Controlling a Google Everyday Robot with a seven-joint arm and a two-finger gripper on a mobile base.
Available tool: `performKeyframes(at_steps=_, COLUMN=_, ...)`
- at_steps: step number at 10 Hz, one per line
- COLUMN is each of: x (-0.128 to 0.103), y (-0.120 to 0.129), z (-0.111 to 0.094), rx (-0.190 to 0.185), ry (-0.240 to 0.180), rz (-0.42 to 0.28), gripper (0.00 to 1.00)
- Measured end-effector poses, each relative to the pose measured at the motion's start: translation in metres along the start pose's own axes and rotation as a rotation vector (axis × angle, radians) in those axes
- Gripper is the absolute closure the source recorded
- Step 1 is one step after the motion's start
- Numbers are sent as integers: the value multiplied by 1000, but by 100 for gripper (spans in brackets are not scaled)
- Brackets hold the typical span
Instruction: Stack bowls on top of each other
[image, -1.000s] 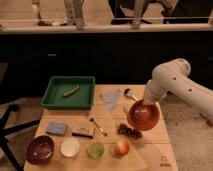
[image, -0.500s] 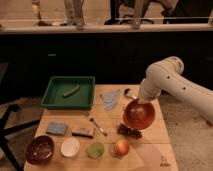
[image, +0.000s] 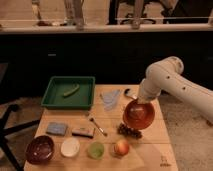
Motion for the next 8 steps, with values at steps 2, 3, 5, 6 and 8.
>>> performKeyframes(at_steps=2, x=-5, y=2, z=1, rx=0, ry=4, rz=-6, gripper=87)
performKeyframes(at_steps=3, x=-14, y=3, z=1, rx=0, ry=6, rz=-13, gripper=87)
performKeyframes(at_steps=5, x=-54, y=3, z=3, rx=2, ry=3, rz=-38, gripper=87)
performKeyframes(at_steps=6, x=-77, y=4, z=4, rx=1, ry=-4, rz=-54, gripper=87)
performKeyframes(at_steps=8, x=-123, y=4, z=5, rx=4, ry=-18, rz=-94, gripper=87)
